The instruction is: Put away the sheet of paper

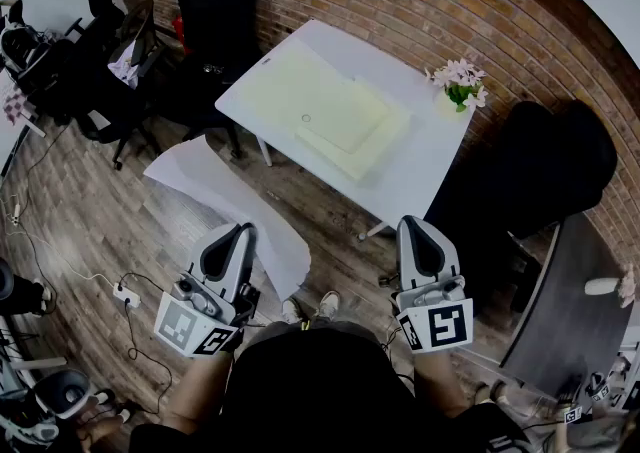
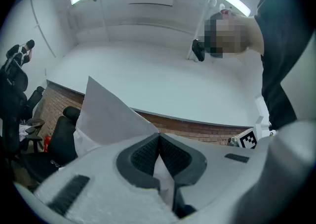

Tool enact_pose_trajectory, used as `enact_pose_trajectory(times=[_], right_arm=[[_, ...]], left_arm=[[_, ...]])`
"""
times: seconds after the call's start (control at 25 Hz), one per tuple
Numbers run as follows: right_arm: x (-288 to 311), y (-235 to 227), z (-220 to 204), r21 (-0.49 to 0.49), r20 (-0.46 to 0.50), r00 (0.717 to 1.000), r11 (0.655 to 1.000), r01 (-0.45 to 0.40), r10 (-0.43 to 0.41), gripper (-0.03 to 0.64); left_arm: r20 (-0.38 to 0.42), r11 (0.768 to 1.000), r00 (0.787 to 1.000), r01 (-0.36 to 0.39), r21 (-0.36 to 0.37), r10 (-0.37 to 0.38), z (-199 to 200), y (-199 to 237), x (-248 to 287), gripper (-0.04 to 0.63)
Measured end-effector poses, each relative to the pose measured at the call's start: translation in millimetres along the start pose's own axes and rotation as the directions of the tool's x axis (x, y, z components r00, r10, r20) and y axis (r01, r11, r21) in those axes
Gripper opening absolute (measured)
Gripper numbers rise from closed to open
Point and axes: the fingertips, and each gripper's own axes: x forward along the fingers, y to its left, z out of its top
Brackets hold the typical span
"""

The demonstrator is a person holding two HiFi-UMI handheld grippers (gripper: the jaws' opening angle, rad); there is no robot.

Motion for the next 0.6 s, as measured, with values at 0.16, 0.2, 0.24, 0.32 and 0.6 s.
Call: enact_pose_trajectory(times=[0.16, 0.2, 0.24, 0.32, 0.6], right_arm=[[4, 0, -2, 0.011, -0.001, 1.000, 1.000, -0.006, 0.006, 0.014], [5, 0, -3, 0.013, -0.005, 1.000, 1.000, -0.009, 0.009, 0.014], [6, 0, -5, 0.014, -0.009, 1.000, 1.000, -0.012, 0.012, 0.014], [8, -1, -7, 0.019, -0.012, 1.000, 1.000, -0.019, 0.020, 0.014], [9, -22, -10, 0.094, 0.023, 0.999, 0.995, -0.039, 0.037, 0.014]], left_arm=[[-0.001, 1.000, 1.000, -0.005, 0.000, 0.005, 0, 5, 2, 0.025], [-0.001, 1.000, 1.000, -0.007, -0.001, 0.007, -1, 6, 3, 0.025], [-0.002, 1.000, 1.000, -0.010, -0.002, 0.010, -1, 7, 3, 0.025], [-0.003, 1.000, 1.000, -0.016, -0.003, 0.016, -3, 9, 5, 0.025], [-0.002, 0.998, 0.998, -0.055, 0.034, 0.055, 0, 8, 9, 0.025]])
